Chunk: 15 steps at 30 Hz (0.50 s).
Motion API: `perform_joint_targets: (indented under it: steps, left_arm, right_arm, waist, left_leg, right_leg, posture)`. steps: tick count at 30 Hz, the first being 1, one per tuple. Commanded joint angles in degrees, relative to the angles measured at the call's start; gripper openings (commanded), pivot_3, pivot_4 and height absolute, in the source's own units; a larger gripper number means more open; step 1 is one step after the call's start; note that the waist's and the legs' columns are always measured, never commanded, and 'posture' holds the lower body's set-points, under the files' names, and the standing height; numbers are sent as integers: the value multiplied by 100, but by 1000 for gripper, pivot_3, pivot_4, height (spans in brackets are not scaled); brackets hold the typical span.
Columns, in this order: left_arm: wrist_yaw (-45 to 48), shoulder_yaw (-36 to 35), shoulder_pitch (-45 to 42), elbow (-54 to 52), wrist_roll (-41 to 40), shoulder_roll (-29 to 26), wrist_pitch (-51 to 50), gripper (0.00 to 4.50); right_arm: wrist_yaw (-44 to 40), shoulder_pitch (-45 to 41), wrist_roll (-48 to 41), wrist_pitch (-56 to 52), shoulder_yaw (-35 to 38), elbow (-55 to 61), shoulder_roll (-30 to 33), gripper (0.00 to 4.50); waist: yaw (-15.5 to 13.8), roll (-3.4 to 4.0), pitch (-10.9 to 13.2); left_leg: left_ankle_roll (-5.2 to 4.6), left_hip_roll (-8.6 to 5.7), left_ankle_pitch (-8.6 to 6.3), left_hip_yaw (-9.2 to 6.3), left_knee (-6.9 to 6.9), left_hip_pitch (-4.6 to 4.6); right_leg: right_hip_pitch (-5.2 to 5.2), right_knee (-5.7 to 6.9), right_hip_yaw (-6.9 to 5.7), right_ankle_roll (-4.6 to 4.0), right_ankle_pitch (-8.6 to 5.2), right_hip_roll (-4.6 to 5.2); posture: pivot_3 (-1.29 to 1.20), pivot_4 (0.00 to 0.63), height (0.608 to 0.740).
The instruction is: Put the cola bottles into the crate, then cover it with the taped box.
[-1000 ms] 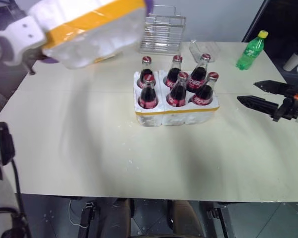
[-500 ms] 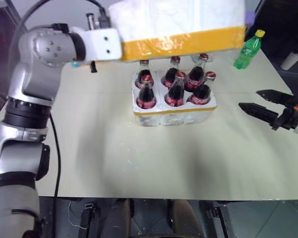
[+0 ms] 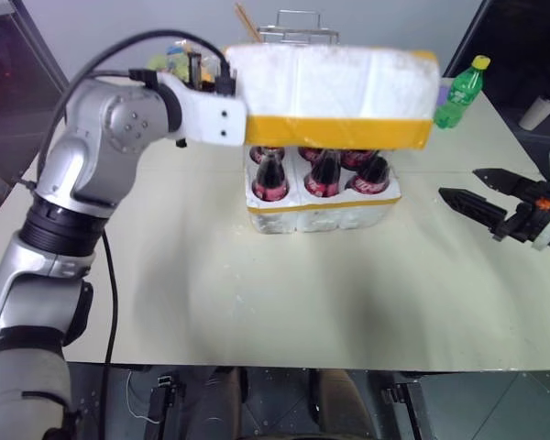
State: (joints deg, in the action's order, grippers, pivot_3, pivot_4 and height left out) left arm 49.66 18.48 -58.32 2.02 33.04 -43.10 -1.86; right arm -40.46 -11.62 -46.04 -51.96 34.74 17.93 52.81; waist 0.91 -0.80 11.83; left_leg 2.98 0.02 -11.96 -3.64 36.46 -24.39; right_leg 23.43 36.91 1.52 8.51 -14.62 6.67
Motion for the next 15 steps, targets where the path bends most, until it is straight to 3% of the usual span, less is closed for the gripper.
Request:
perform_joint_targets:
  steps: [1,3,11,15]
  left_arm:
    - [14,-3,176,-452,72,72,18,388]
    - [48,-35,300,-623,49,103,-24,388]
    - [-106,-124,768,-908,216,-63,174,4356]
    - [-252,-309,1124,-915,100,-181,294,4438]
  right_arm:
    - [56,-73,-121,142,203,161,-15,4500]
    - [60,-50,-140,147,199,172,-15,4500]
    - [112,-22,-137,151,81,249,-31,4500]
    - [103,30,-130,139,92,310,-2,4500]
  waist:
    - [-9,0,0]
    - [-11,0,0]
    - [-15,0,0]
    - [-11,1,0]
  left_leg:
    - [0,0,0,0,1,-1]
    - [0,0,0,0,2,-1]
    - [0,0,0,-1,4,0]
    - [0,0,0,-2,3,0]
  right_leg:
    - [0,0,0,0,0,0]
    - [-1,0,0,0,0,0]
    - [-2,-1,0,0,0,0]
    - [-2,-1,0,0,0,0]
  posture:
    - [0,150,739]
    - [0,150,739]
    - [0,150,739]
    - [0,150,739]
